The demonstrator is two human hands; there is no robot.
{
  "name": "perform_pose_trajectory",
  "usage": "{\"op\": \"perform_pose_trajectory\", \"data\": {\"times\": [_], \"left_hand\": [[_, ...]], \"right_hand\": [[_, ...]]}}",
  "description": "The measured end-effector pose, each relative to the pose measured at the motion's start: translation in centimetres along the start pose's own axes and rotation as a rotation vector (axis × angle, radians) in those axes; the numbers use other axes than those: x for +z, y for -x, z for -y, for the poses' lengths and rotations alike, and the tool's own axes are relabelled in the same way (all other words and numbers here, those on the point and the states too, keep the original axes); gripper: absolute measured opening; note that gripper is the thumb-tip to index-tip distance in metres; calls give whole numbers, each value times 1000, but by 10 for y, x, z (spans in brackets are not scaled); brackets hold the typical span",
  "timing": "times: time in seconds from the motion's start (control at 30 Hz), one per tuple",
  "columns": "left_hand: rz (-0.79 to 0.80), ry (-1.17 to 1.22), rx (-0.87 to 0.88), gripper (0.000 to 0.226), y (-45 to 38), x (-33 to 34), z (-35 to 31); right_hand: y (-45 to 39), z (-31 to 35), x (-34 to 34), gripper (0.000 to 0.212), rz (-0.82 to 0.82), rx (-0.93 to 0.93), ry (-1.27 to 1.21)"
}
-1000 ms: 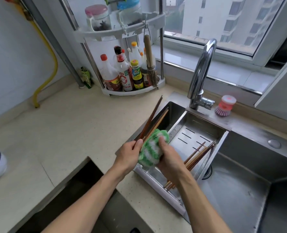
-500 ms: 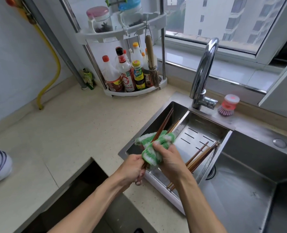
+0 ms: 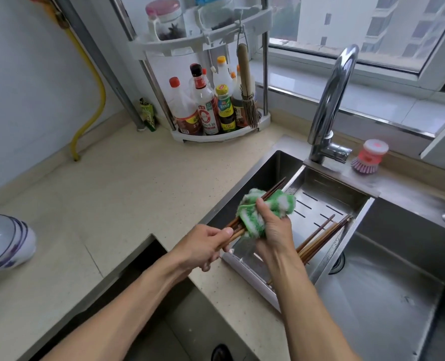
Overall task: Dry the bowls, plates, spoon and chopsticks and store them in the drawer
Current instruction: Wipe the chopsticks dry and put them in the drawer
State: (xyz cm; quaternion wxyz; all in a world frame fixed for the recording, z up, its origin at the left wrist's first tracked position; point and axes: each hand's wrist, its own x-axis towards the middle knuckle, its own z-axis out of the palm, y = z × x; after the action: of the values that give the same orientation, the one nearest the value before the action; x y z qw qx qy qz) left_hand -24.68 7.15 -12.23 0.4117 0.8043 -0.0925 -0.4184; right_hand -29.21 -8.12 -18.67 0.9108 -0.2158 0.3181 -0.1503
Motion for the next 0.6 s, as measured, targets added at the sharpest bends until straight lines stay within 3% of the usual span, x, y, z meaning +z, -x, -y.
{"op": "perform_pose_trajectory", "data": {"times": [0.13, 0.27, 0.37, 0.47, 0.6], "left_hand": [[-146, 7, 57, 12, 3, -6, 0], [-227, -156, 200, 9, 8, 0, 2], [-349, -285, 242, 20, 5, 10, 6], [-458, -308, 253, 30, -5, 18, 8], [-436, -349, 254, 30, -4, 19, 4]], "right_hand": [[7, -2, 3, 58, 24, 24, 23], [11, -5, -1, 60, 25, 10, -32], [12, -9, 2, 60, 31, 21, -10], [25, -17, 13, 48, 122, 116, -31], [35, -26, 13, 26, 185, 132, 58]]}}
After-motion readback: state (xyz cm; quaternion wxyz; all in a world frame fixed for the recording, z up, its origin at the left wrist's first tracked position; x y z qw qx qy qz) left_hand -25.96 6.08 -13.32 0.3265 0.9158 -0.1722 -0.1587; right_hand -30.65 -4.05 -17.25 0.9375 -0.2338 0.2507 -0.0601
